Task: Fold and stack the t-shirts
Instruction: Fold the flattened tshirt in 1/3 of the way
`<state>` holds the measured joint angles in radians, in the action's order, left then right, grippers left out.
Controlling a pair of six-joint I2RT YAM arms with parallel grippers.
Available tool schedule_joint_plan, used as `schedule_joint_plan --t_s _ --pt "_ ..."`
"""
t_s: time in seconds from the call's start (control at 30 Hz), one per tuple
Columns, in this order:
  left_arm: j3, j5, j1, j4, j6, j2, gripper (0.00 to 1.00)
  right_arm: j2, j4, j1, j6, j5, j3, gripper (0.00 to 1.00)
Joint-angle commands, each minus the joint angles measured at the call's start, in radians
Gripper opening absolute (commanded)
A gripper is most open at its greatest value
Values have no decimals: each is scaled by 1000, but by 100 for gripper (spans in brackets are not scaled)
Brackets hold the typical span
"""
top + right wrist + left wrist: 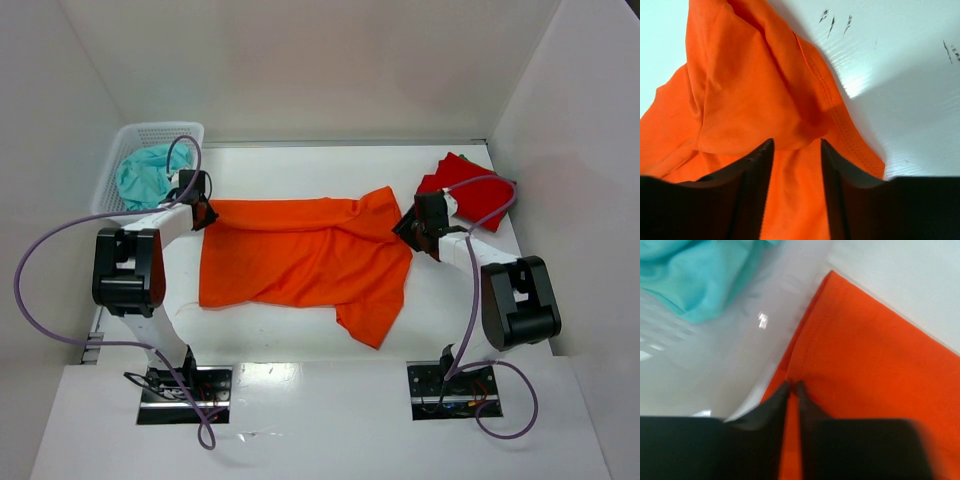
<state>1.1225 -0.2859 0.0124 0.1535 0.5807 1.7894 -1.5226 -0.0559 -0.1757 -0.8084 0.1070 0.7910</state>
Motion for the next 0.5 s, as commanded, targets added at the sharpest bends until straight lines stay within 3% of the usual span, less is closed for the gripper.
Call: schedule_joint_plan --t_s 0.0,0.17,0.33,0.47 --pt "-6 80 8 -57 7 -81 41 5 7 8 31 20 38 54" --pt "4 223 8 -114 -15 -128 55 28 17 8 81 31 117 59" --pt "80 265 -26 -134 -51 -115 74 -33 74 8 136 8 242 50" --pt "117 315 -26 -160 -62 -63 70 -125 85 11 176 3 342 44"
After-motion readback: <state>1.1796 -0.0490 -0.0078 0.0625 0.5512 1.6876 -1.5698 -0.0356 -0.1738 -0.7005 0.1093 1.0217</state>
